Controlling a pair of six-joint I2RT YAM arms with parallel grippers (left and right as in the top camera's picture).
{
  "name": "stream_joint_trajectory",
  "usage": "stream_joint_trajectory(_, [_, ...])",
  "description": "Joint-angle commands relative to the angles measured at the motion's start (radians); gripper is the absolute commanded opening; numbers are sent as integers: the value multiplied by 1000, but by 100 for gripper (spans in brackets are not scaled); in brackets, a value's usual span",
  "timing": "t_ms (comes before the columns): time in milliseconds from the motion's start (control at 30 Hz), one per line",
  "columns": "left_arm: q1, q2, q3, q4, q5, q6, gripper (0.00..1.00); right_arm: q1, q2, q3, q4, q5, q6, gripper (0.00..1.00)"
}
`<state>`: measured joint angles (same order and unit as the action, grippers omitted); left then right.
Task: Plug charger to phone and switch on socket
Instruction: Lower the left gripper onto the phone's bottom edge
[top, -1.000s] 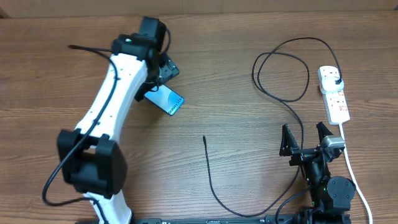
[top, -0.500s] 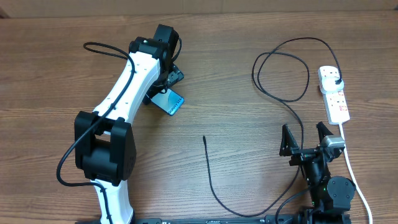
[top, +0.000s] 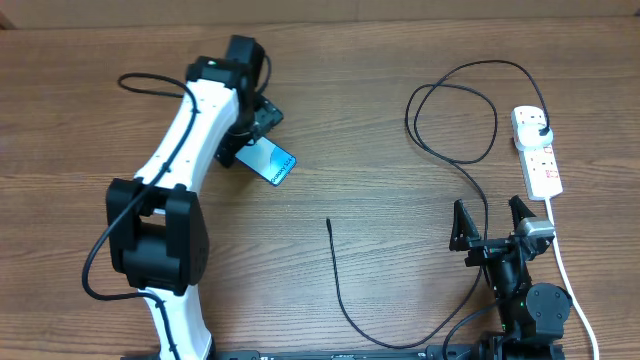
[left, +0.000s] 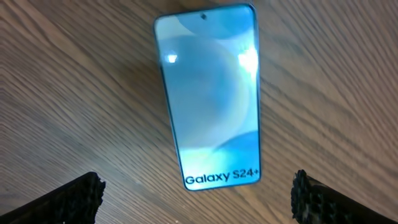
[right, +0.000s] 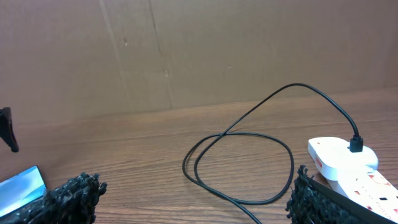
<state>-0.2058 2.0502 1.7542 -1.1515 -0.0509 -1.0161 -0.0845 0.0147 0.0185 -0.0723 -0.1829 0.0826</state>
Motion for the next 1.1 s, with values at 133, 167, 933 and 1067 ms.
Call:
stream_joint_trajectory(133, [28,7,18,4,44,-18,100,6,-11,-10,3,6,0,100])
stream_joint_trajectory(167, [28,7,14,7,44,-21,100,6,-11,-10,3,6,0,100])
stream_joint_trajectory(933, [13,154,-7,92,25,-21,100,6,-11,-10,3,6,0,100])
stream_joint_trajectory(1067, [13,154,-16,108,25,-21,100,6,-11,-10,3,6,0,100])
